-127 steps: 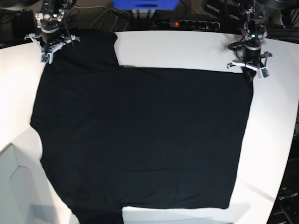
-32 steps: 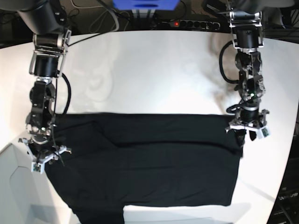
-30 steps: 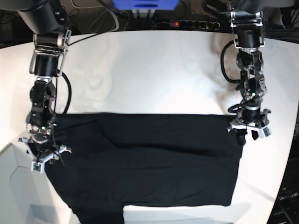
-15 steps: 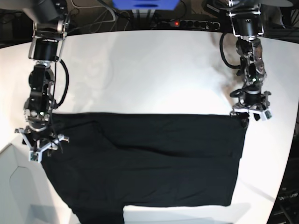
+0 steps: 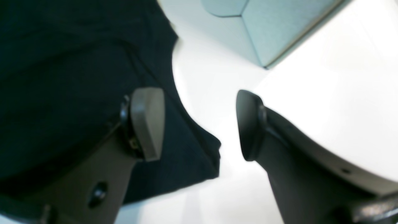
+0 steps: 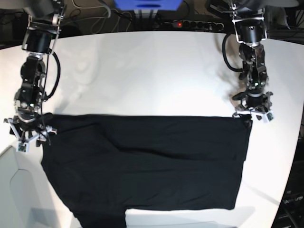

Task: Fold the T-shirt properly
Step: 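Lift the shoulder edge with both grippers and pull it toward the hem, then drag the folded edge back toward the robot with both grippers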

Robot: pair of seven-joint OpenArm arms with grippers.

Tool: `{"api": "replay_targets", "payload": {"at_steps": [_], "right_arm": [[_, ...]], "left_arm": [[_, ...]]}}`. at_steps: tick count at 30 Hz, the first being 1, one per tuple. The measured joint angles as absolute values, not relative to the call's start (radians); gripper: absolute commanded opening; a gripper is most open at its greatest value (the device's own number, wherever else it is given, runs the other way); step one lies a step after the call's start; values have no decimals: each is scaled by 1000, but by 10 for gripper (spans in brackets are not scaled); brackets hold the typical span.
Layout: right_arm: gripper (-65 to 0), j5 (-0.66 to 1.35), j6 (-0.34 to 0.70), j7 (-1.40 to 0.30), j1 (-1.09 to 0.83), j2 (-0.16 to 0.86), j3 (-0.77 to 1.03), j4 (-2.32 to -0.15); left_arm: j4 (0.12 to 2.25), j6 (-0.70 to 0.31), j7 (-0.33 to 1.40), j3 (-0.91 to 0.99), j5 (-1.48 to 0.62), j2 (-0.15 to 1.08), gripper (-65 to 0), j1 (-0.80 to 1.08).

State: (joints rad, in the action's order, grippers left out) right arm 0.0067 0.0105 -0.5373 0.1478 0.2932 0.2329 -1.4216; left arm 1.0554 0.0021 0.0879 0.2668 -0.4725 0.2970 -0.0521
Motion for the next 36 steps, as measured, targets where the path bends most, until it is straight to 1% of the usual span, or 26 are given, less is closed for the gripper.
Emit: {"api": "replay_targets", "payload": {"at_steps": [2,3,7,9,15,20,22,24,26,30,32,36], "right_arm": [[-269,7,10,-534,149,304,234,-1393],[-269,5,10,-537,148,305,236,-1379],[-269,11,10,-530,155,316,233,-1277],[-269,10,11,-496,154,319,233,-1216],[-272,9,10,-388,154,320,233,-1120],[-274,13,7,-358,125,321,234,-1126],[-292,15,7,-340,112,321,235,-1127],[-346,15,7,-336,102,321,235,-1126],[-419,17,27,-327,91,321,235,-1130],[-582,8,174,-315,74,326,244,-1137],[-650,9,215,-320,74,333,246,-1138],[-650,5,240,-375,36,331,250,-1214]], "left_arm": [[1042,2,84,239,-472,299,-325,-68],[1035,1,80,224,-472,298,-356,-75],[1015,-4,59,215,-473,294,-555,-80],[1001,-3,56,204,-475,300,-645,-85],[995,-4,51,202,-476,299,-650,-89],[995,-4,53,207,-476,299,-650,-89],[995,-4,50,208,-476,299,-650,-81],[1002,-9,43,208,-477,299,-650,-70],[1004,-11,38,208,-476,299,-650,-64],[1026,-11,33,208,-476,299,-650,-40],[1048,-11,36,208,-477,299,-650,-22],[1130,-3,58,210,-482,299,-650,41]]}}
